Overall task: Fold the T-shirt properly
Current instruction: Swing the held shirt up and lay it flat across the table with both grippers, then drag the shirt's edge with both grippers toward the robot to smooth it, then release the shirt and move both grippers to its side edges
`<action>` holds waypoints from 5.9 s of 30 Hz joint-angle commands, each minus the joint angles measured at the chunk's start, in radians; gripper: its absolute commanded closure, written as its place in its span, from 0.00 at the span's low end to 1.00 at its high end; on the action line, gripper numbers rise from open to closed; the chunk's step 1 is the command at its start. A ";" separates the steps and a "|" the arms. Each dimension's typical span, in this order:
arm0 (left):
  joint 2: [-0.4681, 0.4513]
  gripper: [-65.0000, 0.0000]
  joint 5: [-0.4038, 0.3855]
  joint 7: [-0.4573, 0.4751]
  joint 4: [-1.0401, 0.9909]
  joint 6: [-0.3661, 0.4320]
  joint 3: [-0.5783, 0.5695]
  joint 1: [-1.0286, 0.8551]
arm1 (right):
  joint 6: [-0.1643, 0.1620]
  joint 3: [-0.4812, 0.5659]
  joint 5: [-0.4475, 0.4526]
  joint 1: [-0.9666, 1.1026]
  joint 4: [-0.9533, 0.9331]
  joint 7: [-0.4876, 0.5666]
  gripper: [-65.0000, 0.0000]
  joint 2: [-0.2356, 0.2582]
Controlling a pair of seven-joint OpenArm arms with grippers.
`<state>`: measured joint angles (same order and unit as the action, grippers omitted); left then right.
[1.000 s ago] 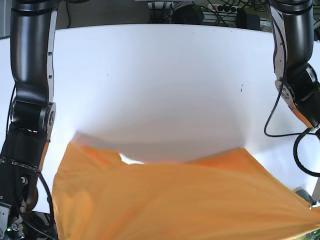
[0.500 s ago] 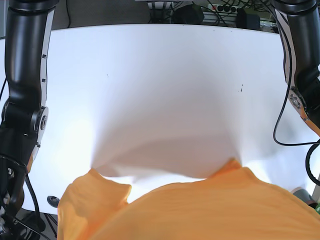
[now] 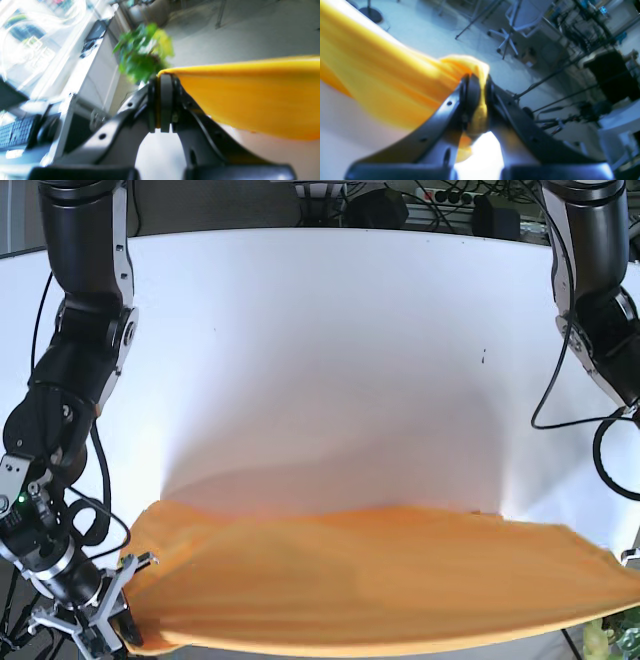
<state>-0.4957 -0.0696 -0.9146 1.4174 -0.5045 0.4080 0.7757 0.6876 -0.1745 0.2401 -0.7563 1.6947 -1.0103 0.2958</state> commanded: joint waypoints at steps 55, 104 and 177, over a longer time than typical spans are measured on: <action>0.211 1.00 0.006 0.028 0.316 -0.162 0.355 -1.022 | -0.006 -0.325 0.115 0.935 0.281 0.012 1.00 -0.157; 0.239 0.49 0.003 0.137 0.268 -0.194 0.354 -1.189 | -0.006 -0.420 0.117 1.105 0.282 0.014 0.00 -0.192; 0.233 0.48 0.060 0.012 0.184 -0.194 0.199 -0.628 | -0.015 -0.415 0.104 0.516 -0.542 0.133 0.27 -0.097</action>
<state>-0.2447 -0.0036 -0.9157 1.5963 -0.7006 0.6033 0.1261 0.6739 -0.5903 0.3565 -0.2256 1.1320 -0.8459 0.1997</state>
